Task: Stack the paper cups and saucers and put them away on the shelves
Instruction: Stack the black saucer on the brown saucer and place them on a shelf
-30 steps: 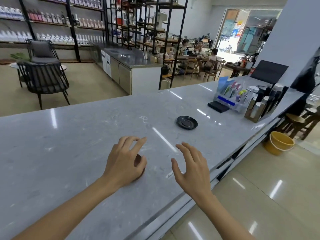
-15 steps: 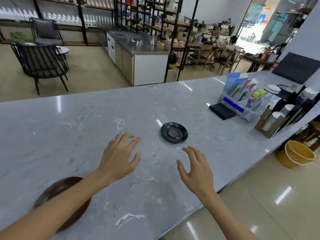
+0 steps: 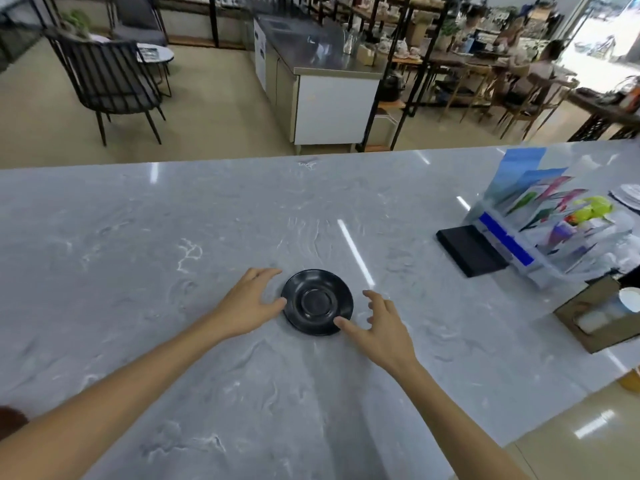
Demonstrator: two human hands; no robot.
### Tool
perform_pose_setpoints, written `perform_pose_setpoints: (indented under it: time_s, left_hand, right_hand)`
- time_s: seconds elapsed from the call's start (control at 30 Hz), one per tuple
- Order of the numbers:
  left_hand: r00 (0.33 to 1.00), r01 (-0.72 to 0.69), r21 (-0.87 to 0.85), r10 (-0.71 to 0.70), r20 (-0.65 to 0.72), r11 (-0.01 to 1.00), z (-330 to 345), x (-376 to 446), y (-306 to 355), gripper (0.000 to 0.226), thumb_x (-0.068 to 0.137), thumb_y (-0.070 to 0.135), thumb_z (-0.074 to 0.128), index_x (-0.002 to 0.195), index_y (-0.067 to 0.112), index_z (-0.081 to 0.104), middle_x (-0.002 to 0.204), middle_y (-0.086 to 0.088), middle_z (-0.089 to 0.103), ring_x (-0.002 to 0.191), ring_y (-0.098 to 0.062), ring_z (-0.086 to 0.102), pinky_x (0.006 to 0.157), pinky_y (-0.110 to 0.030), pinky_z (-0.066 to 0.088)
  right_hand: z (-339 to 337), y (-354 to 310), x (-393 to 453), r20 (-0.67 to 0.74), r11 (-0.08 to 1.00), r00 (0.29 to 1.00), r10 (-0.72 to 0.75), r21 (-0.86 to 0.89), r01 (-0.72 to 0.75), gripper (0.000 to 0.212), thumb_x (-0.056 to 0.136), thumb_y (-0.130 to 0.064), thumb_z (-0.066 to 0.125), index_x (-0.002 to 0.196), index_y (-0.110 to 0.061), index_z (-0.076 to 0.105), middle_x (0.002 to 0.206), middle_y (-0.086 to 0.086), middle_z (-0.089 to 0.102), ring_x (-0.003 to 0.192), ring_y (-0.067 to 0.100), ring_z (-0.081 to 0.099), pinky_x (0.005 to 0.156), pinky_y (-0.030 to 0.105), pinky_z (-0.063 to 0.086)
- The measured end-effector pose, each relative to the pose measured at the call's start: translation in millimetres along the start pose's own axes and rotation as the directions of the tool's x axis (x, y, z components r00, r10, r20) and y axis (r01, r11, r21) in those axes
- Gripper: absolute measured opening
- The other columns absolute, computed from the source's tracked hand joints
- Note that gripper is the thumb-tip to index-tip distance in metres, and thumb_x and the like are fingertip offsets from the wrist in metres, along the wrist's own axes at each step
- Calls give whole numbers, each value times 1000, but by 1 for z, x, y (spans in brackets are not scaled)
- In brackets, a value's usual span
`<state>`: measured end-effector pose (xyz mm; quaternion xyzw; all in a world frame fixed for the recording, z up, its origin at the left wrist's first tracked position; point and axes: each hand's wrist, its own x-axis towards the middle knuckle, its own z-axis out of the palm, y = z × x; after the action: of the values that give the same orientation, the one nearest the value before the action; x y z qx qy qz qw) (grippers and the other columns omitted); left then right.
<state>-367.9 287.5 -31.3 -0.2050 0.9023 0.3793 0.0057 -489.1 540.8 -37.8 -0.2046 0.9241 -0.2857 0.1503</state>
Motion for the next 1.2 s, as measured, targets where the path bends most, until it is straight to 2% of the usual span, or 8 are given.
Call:
perform_pose_setpoints:
  time_s: [0.13,0.33,0.43,0.5,0.63,0.87,1.07,1.2]
  left_hand:
    - [987,144,-44,-140,83,989,10,33,8,80,88,42,74,155,25,34,144,-6,46,114,-19,60,102,-32,47]
    - [954,224,-36,-212,214,974,16,65,17,97,79,34,85,158,21,29,144,-6,54,121,-23,60,106,-37,48]
    - [946,220,-53,-200,255,974,17,74,21,93,77,28,87,154,21,35,142,3,59,120,-16,62,99,-26,48]
    - [943,222,-86,-192,270,971,18,78,24,80,75,21,87,144,23,45,133,4,65,114,-15,67,99,-32,53]
    - [950,205,-55,-185,253,977,22,85,23,68,72,16,86,132,21,53,124,0,68,110,-18,67,99,-41,54]
    - [956,225,-123,-195,220,967,30,84,13,68,71,15,87,128,25,53,120,4,69,105,-13,69,96,-37,56]
    - [957,268,-203,-235,169,942,21,66,9,65,72,10,87,127,23,53,120,0,70,103,-19,71,97,-44,56]
    - [962,267,-226,-244,124,937,5,47,6,69,72,11,87,130,25,52,120,2,69,104,-16,71,96,-41,57]
  right_hand:
    - [3,7,43,124,999,992,15,30,-18,104,60,-87,64,147,-37,33,145,0,44,115,19,63,93,41,55]
    - [12,5,84,223,1000,974,-29,-4,31,102,63,-85,65,146,-35,35,132,-1,51,108,16,61,92,37,53]
    - [17,5,96,259,998,965,-43,-27,52,99,60,-80,70,142,-35,39,130,-2,51,110,18,61,89,35,52]
    - [22,5,101,270,998,961,-52,-27,61,93,59,-74,75,137,-34,43,125,-5,49,101,15,59,87,34,53]
    - [30,4,106,260,997,964,-45,-49,60,89,60,-66,82,133,-33,44,112,-10,43,87,13,53,75,28,45]
    - [30,4,115,303,997,951,-66,-29,78,83,56,-63,86,122,-34,46,106,-12,46,76,-1,49,60,10,29]
    - [30,-12,117,341,992,934,-104,-33,123,82,54,-60,89,119,-34,46,107,-10,51,81,1,50,62,11,32]
    - [32,-28,112,366,990,921,-135,13,140,79,52,-58,91,111,-36,45,111,-5,62,92,10,63,70,21,46]
